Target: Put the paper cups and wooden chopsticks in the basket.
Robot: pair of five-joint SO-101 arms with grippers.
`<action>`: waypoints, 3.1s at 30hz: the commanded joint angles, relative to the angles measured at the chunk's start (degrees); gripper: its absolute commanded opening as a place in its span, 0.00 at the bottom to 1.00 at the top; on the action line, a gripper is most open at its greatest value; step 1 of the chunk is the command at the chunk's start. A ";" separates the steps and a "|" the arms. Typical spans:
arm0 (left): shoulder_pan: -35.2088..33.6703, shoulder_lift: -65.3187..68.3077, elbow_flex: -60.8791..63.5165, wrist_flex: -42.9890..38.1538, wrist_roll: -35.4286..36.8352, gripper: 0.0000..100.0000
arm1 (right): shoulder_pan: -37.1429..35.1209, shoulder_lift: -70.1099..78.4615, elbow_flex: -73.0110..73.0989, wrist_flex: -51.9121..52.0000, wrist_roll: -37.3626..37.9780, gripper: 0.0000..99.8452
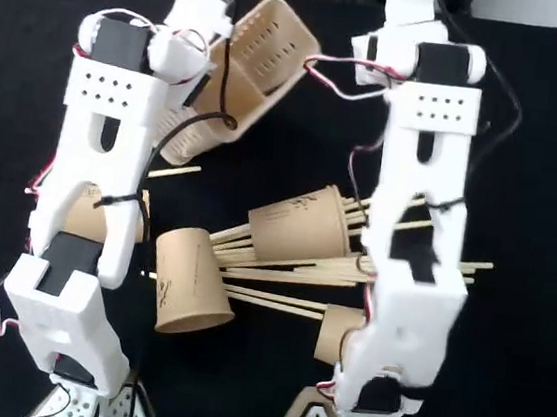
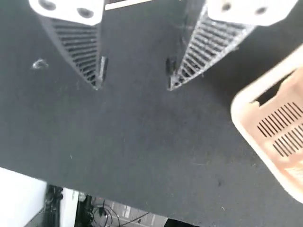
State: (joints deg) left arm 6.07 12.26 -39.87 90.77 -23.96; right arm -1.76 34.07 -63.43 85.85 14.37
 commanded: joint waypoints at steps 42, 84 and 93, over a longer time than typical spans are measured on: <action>1.63 -1.23 -4.79 3.69 0.97 0.03 | -4.04 7.78 -31.96 15.47 6.77 0.23; 3.65 -1.41 -4.70 4.22 2.20 0.03 | -7.91 -3.03 3.38 8.62 11.52 0.22; 3.65 -1.14 -4.70 4.13 2.20 0.03 | -8.53 -1.19 3.38 8.53 14.07 0.11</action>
State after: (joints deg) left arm 8.79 12.35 -43.65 94.64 -22.11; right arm -10.37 32.92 -59.82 95.34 26.15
